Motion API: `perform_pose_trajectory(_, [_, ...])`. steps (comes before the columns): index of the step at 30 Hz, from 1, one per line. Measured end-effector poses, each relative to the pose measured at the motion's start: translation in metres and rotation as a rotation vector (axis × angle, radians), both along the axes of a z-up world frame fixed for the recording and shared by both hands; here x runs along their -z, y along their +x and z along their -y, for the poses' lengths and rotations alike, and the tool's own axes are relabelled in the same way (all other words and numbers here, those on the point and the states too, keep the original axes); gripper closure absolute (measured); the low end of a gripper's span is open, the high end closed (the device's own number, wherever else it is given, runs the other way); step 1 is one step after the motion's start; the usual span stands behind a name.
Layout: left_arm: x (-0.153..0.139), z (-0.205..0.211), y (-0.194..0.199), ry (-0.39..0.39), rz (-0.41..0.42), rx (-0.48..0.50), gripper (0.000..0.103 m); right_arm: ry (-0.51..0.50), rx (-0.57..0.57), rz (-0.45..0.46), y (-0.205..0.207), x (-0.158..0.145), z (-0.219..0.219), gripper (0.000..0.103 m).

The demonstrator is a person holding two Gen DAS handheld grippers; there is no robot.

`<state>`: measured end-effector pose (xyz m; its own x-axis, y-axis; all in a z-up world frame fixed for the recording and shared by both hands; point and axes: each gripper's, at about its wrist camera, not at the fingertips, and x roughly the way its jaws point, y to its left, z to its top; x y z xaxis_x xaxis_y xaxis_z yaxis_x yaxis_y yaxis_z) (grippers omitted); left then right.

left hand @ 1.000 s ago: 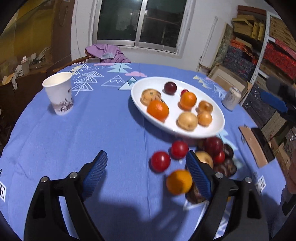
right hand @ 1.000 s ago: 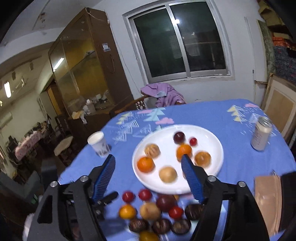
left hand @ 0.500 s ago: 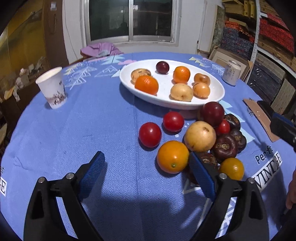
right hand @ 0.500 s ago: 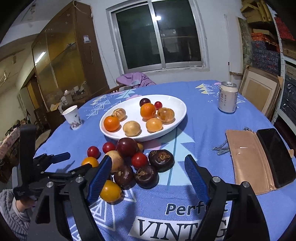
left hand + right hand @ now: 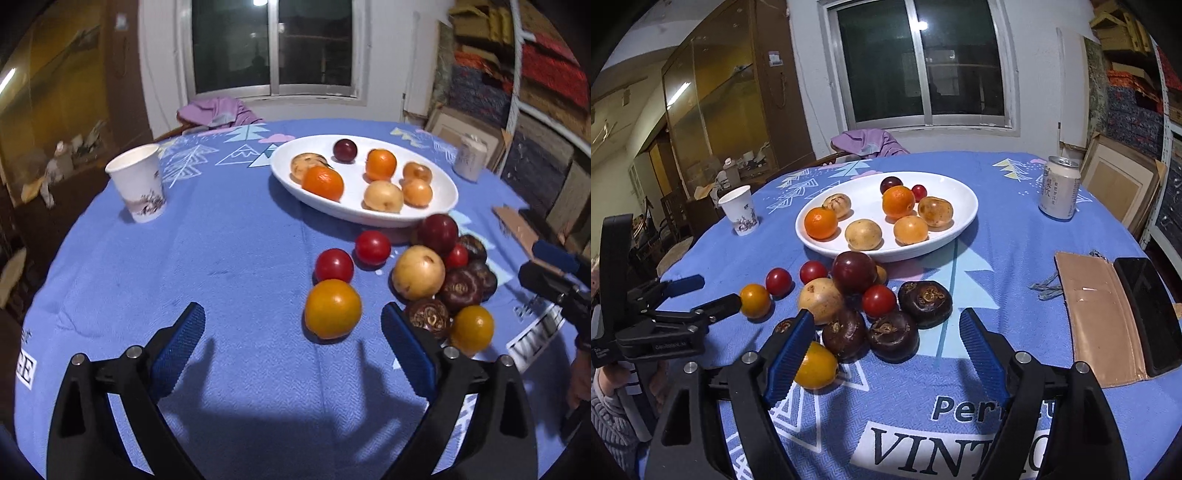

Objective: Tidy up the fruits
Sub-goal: 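Move both open tools back toward the fruit pile, then grasp an orange fruit with the left tool while the right tool grasps a yellow tomato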

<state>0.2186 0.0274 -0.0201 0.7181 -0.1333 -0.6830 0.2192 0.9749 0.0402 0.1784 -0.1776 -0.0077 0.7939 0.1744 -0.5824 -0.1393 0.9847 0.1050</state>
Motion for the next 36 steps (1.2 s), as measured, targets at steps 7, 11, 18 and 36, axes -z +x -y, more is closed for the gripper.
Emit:
perform_pose_trajectory(7, [0.007, 0.003, 0.011, -0.008, -0.036, 0.006, 0.008, -0.093, -0.072, -0.013, -0.002, 0.011, -0.025, 0.022])
perform_pose_trajectory(11, [0.011, 0.014, 0.015, 0.001, -0.055, 0.057, 0.019, -0.102, -0.116, -0.022, -0.004, 0.012, -0.031, 0.033])
perform_pose_trajectory(18, [0.019, 0.026, 0.020, -0.006, -0.110, 0.122, 0.039, -0.081, -0.201, -0.080, -0.004, 0.019, -0.043, 0.051])
perform_pose_trajectory(36, [0.024, 0.025, 0.027, -0.050, -0.163, 0.123, 0.046, -0.009, -0.300, -0.182, 0.001, 0.030, -0.057, 0.065])
